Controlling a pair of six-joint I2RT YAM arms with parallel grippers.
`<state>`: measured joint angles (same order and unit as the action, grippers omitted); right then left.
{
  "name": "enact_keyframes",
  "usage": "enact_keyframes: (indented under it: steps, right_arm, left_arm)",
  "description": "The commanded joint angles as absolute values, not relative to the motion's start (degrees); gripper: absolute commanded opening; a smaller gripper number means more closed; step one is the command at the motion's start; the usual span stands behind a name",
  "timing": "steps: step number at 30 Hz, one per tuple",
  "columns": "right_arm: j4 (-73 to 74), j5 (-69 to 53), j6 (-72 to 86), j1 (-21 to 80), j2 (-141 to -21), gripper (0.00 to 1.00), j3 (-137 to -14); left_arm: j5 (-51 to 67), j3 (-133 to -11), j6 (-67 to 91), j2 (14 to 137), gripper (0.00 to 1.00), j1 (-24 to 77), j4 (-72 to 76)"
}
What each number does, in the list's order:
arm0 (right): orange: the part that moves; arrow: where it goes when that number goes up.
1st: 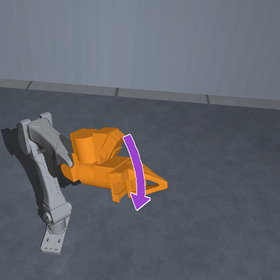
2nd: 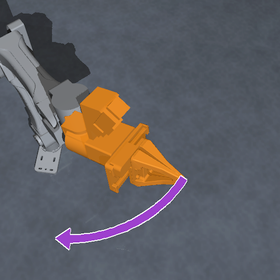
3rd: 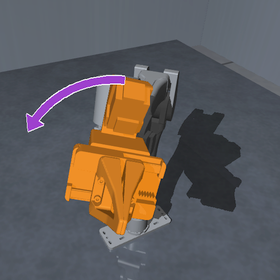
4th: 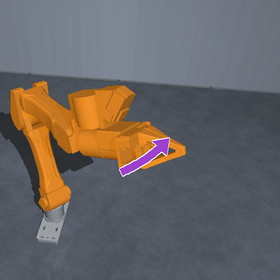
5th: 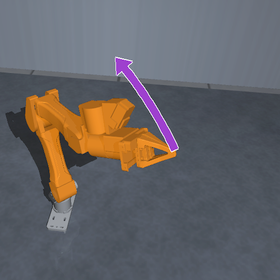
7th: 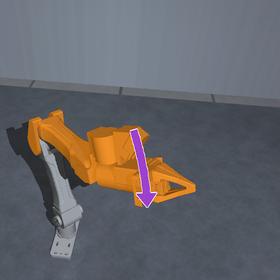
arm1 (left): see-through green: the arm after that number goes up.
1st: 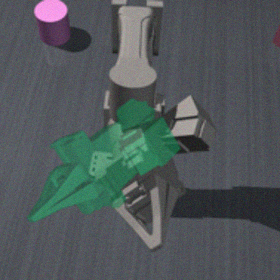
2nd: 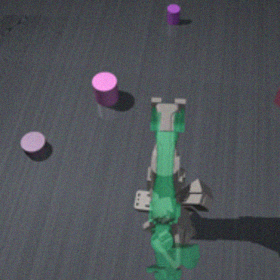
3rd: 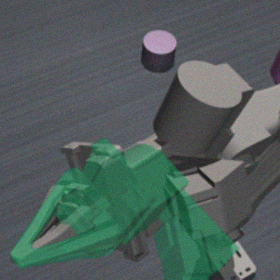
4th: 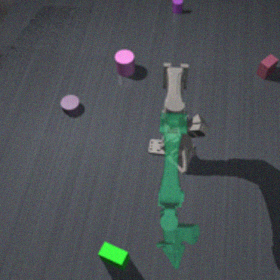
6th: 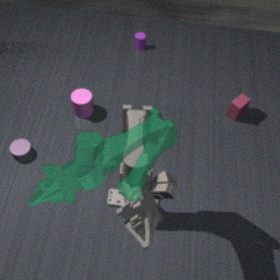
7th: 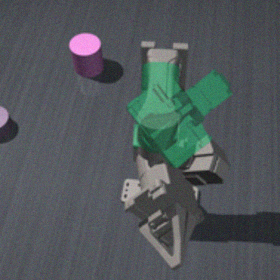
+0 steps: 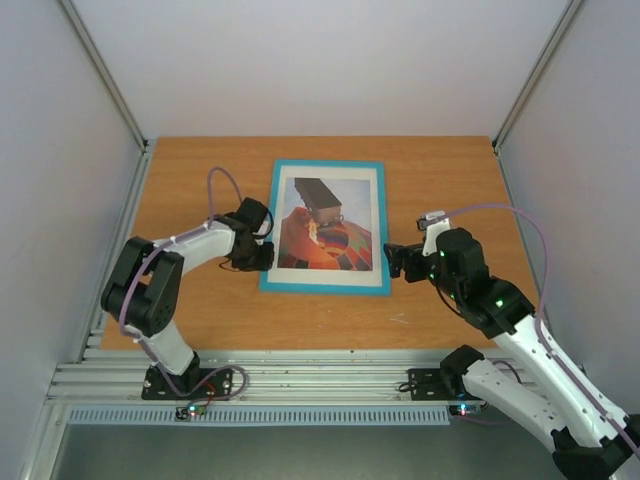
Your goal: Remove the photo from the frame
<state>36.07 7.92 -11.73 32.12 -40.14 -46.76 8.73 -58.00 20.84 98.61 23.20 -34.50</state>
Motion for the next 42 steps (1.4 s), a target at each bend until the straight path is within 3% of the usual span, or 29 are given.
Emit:
enact_keyframes:
  steps: [1,9,19,30,42]
  right_arm:
    - [35.21,2.88,-13.45,32.52,-43.57,0.98,-48.43]
    - [31.57,-5.24,-14.19,33.74,-47.14,0.98,-44.58]
    - [26.97,-4.57,-13.74,40.56,-51.35,0.99,-40.23]
    - [17.48,2.61,-28.12,58.99,-66.46,0.99,-39.72]
    - [6.56,6.9,-36.86,60.73,-74.42,0.98,-36.39]
  left_arm:
    - [11.54,-51.81,23.88,93.0,0.07,24.06,-32.17]
    - [12.03,-44.26,28.99,85.46,0.01,25.14,-26.98]
    - [10.99,-37.11,37.53,77.8,0.01,25.4,-21.14]
    - [9.97,-36.09,40.68,77.67,0.01,25.41,-19.49]
    - [9.76,-37.98,42.23,78.75,0.0,25.4,-19.57]
